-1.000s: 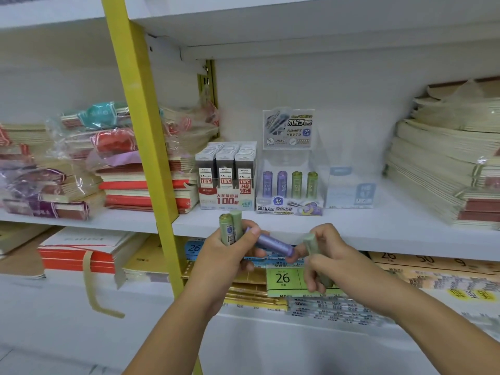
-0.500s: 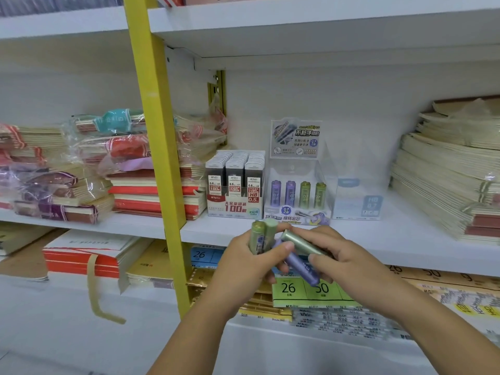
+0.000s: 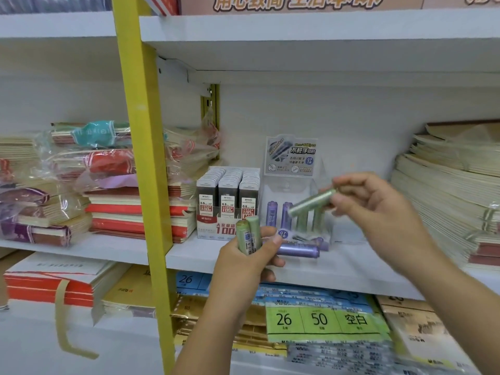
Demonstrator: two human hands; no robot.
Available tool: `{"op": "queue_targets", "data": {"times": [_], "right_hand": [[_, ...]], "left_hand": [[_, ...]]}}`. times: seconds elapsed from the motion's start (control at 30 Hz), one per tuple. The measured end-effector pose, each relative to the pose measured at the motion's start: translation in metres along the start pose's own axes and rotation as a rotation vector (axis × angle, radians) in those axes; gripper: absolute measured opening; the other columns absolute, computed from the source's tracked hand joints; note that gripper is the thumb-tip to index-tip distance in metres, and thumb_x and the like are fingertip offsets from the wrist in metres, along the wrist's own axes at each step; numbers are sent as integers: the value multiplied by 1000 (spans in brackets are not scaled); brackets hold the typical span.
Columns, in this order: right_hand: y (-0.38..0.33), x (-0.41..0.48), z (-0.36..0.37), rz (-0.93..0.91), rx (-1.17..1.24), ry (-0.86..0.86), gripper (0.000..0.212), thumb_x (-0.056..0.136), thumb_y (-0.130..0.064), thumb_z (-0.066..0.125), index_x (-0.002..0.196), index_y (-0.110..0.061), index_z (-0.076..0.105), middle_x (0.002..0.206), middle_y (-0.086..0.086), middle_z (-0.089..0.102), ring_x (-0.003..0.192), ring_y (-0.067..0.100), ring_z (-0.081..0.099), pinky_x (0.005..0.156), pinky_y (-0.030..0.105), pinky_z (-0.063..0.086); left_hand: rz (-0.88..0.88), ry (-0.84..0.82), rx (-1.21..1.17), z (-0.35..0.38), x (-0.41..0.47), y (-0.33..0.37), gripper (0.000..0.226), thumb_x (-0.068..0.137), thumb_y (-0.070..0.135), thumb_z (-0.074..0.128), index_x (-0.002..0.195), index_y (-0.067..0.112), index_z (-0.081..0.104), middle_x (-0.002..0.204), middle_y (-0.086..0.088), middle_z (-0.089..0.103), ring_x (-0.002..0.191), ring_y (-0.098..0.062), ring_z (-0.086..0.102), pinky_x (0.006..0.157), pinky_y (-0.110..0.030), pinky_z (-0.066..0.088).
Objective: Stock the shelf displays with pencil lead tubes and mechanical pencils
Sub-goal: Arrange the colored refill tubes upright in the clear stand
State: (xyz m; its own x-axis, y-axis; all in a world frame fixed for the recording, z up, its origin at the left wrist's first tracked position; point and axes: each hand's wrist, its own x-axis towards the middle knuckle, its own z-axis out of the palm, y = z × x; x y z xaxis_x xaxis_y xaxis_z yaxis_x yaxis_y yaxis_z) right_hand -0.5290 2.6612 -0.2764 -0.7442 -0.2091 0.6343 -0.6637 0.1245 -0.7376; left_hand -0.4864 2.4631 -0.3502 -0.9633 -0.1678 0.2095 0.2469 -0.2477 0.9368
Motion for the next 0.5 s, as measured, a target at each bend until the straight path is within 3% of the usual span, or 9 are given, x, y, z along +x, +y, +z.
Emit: {"op": "queue_targets", "data": {"times": [0.1, 0.17, 0.23, 0.33, 0.5], "right_hand": [[-8, 40, -12, -119, -357, 59, 17, 85, -18, 69, 92, -33, 63, 90, -9, 70, 86, 2, 65, 79, 17, 49], [-8, 62, -14, -192, -607, 13, 15, 85, -22, 70, 92, -32, 62, 86, -17, 63, 78, -10, 56, 72, 4, 39], [-4, 78, -11, -200, -781, -105, 14, 86, -24, 70, 93, -32, 61, 86, -18, 57, 80, -10, 52, 67, 0, 33], [7, 91, -2, -108, -846, -297, 14, 85, -25, 71, 89, -33, 60, 89, -15, 57, 82, 0, 54, 67, 1, 34], [15, 99, 4, -8, -808, -441, 13, 84, -28, 72, 86, -35, 61, 86, -19, 62, 82, -10, 55, 66, 0, 38]], "left_hand": [[31, 60, -37, -5, 9, 1, 11, 88, 19, 73, 98, 20, 74, 76, -4, 75, 65, -11, 70, 52, -19, 51], [50, 90, -51, -8, 14, 2, 11, 89, 17, 72, 99, 20, 73, 81, -4, 76, 66, -12, 71, 52, -20, 52], [62, 106, -50, -9, 18, 2, 10, 89, 16, 72, 98, 21, 74, 82, -5, 77, 67, -13, 71, 52, -20, 53], [76, 117, -36, -11, 22, 2, 10, 89, 16, 72, 94, 24, 74, 80, -3, 76, 66, -14, 71, 51, -21, 53], [92, 145, -28, -15, 25, 2, 11, 89, 18, 73, 93, 27, 75, 80, -4, 76, 66, -14, 71, 52, -22, 53]]}}
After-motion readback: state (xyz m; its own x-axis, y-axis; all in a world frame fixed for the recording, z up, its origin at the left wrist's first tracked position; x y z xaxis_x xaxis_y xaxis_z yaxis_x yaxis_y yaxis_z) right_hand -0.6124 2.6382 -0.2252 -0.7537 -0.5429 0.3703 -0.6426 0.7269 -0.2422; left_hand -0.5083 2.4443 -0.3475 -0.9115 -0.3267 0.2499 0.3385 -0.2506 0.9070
